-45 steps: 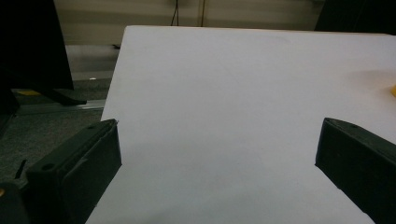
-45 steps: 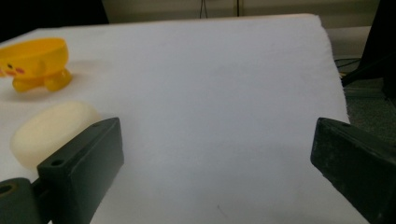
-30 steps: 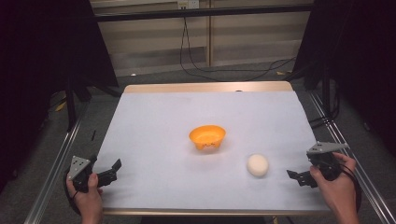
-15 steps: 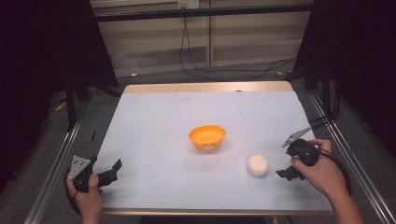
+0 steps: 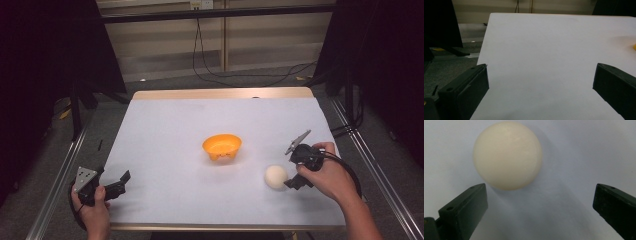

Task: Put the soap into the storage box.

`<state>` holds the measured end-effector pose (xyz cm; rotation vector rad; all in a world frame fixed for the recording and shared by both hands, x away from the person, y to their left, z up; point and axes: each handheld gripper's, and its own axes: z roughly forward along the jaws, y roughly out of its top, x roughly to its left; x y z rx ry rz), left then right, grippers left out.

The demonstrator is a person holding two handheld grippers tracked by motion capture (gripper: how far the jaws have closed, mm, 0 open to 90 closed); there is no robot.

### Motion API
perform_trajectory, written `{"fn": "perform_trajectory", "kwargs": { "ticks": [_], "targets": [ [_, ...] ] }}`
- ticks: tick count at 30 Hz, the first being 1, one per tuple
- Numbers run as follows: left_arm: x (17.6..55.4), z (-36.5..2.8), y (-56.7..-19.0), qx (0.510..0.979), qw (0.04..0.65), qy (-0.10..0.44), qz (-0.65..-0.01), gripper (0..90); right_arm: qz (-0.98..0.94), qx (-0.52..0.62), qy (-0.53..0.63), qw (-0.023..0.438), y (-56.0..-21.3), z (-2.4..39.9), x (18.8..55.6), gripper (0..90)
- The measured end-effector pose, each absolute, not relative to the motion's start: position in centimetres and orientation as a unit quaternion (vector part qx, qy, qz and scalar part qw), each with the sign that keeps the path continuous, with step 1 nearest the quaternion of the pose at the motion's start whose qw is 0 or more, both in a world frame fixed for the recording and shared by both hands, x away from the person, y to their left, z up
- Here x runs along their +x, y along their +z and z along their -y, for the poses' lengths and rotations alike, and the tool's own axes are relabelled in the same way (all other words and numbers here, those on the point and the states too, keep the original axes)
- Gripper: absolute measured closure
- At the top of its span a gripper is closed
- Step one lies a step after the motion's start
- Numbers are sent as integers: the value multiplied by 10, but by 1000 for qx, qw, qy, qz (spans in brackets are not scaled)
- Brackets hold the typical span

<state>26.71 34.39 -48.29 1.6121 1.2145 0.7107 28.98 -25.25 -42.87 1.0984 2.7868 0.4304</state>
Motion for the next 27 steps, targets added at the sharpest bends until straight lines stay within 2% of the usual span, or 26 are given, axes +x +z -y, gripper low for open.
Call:
{"fn": "perform_trajectory", "kwargs": {
  "ticks": [15, 27],
  "targets": [
    [267, -344, -483, 658, 482, 289, -501, 0, -937, 324, 132, 18, -431, 223, 300, 36],
    [267, -345, -483, 656, 484, 286, -503, 0, -947, 296, 122, 10, -434, 208, 307, 177]
  ]
}}
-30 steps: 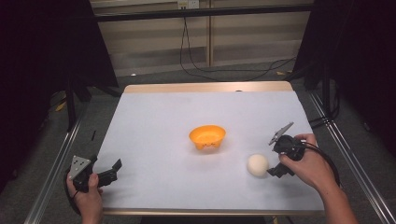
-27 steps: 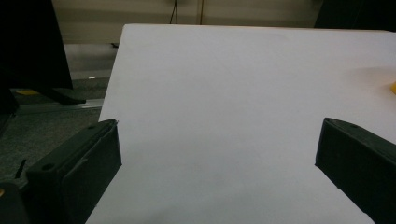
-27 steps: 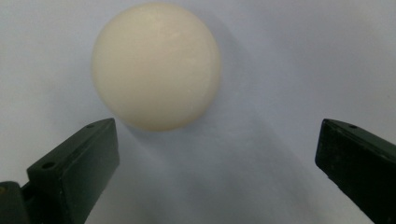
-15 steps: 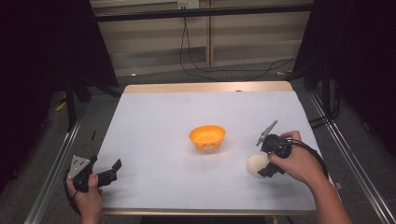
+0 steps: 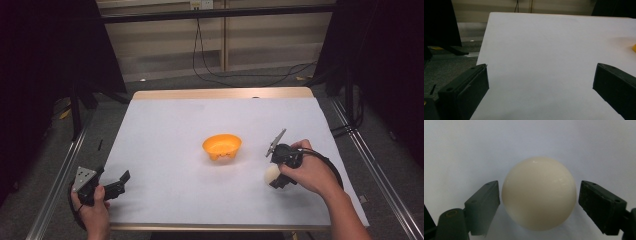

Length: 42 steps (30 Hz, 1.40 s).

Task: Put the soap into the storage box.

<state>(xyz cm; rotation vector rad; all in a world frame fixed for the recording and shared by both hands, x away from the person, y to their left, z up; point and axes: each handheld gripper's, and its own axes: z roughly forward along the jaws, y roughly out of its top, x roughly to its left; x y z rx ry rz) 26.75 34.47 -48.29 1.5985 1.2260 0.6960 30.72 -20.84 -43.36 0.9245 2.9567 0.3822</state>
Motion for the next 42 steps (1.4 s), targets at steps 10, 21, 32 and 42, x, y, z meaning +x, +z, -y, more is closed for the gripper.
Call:
{"fn": "perform_trajectory", "kwargs": {
  "ticks": [10, 21, 32, 42],
  "targets": [
    [268, -346, -483, 658, 480, 287, -503, 0, -947, 300, 116, 1, -439, 205, 310, 233],
    [268, -347, -483, 659, 481, 289, -501, 0, -947, 299, 116, 3, -439, 206, 310, 235],
    [268, -346, -483, 659, 481, 287, -501, 0, -958, 271, 97, 11, -438, 199, 310, 237],
    [268, -345, -483, 658, 483, 286, -502, 0, -960, 261, 104, 12, -424, 194, 318, 238]
  ]
}}
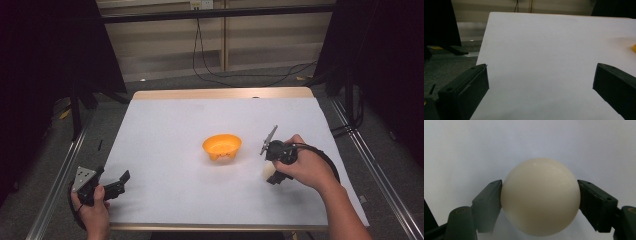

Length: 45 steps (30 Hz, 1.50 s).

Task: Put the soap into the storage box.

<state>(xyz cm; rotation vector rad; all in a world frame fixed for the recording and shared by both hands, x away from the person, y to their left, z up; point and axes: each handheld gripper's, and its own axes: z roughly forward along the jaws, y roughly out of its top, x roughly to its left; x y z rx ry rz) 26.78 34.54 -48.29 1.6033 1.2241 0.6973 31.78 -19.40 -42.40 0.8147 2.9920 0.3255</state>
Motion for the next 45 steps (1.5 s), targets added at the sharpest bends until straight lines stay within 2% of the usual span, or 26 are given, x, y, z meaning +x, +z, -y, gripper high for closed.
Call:
{"fn": "perform_trajectory", "kwargs": {
  "ticks": [45],
  "targets": [
    [268, -346, -483, 658, 482, 283, -505, 0, -973, 200, 118, 11, -373, 127, 373, 241]
  ]
}}
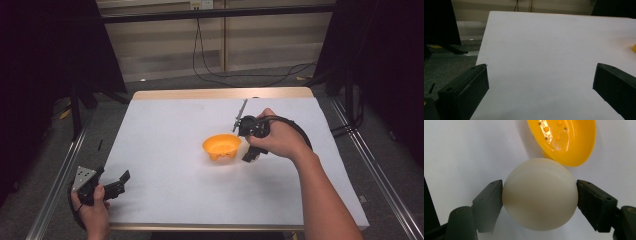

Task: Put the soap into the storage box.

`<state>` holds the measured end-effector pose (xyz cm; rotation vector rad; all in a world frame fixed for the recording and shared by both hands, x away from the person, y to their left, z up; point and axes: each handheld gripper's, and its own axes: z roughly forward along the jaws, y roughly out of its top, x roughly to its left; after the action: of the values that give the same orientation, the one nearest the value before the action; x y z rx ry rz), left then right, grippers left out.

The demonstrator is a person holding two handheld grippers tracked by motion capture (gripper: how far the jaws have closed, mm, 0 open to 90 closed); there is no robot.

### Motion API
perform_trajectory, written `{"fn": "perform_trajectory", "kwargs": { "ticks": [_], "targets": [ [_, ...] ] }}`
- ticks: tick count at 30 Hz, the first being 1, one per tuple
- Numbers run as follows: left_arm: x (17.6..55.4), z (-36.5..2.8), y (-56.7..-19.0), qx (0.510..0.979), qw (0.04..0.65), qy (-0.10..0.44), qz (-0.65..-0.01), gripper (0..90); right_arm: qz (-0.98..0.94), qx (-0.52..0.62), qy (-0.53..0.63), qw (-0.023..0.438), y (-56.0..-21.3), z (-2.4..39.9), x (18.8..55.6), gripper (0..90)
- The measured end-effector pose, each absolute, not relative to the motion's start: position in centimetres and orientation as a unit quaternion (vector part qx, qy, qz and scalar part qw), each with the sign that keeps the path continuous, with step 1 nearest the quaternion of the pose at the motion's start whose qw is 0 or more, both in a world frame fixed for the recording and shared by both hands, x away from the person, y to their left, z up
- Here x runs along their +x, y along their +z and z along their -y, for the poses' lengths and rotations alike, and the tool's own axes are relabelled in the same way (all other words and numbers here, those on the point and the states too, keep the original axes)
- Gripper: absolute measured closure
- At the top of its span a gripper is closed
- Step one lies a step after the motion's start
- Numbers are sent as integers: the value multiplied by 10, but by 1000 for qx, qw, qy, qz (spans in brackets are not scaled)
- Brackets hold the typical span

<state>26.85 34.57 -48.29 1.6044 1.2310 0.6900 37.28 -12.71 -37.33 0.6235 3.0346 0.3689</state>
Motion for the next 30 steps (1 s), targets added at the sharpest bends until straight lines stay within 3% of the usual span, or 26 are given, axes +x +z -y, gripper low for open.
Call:
{"fn": "perform_trajectory", "kwargs": {
  "ticks": [30],
  "targets": [
    [268, -347, -483, 657, 485, 280, -505, 0, -980, 157, 119, 25, -359, 76, 407, 241]
  ]
}}
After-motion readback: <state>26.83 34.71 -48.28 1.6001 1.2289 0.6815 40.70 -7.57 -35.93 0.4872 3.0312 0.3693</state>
